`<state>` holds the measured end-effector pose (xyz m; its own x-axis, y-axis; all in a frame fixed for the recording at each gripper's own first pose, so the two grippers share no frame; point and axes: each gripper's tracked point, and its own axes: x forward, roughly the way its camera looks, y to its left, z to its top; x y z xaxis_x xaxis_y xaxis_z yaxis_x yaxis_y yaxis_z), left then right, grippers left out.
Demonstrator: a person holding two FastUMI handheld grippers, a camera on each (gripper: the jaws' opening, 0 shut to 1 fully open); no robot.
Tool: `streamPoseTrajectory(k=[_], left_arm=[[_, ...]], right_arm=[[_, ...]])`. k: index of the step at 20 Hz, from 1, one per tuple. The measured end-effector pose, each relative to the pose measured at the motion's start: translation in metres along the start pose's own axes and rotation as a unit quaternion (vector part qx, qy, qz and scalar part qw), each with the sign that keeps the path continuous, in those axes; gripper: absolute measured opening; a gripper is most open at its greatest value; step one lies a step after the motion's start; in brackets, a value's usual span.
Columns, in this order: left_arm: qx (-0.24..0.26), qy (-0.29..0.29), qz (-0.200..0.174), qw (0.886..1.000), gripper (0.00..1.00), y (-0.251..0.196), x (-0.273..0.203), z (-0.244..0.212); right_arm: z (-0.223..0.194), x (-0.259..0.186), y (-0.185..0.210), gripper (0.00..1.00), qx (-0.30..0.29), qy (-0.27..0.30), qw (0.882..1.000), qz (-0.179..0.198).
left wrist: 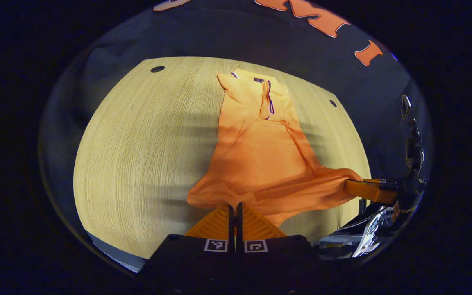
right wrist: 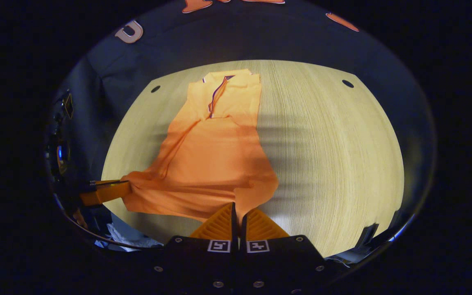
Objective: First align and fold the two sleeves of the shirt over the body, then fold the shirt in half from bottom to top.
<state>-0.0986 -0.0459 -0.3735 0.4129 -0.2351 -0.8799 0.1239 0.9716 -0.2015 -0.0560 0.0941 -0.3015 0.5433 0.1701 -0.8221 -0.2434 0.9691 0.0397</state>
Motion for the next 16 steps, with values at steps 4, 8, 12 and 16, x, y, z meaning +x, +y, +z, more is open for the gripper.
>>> streamPoseTrajectory(k=[4,8,12,16], left_arm=[[0.018,-0.035,0.006,0.999,0.00,-0.001,-0.001,0.053],[0.021,-0.071,-0.001,0.997,0.00,-0.006,0.010,0.112],[0.028,-0.104,0.003,0.994,0.00,-0.005,0.025,0.173],[0.035,-0.129,0.005,0.991,0.00,-0.002,0.046,0.230]], right_arm=[[0.053,-0.003,-0.001,0.00,-0.007,-0.033,0.999,0.002],[0.105,0.007,-0.007,0.00,-0.020,-0.061,0.998,-0.007],[0.149,0.020,-0.015,0.00,-0.007,-0.076,0.997,-0.003],[0.198,0.042,-0.022,0.00,-0.001,-0.092,0.996,-0.003]])
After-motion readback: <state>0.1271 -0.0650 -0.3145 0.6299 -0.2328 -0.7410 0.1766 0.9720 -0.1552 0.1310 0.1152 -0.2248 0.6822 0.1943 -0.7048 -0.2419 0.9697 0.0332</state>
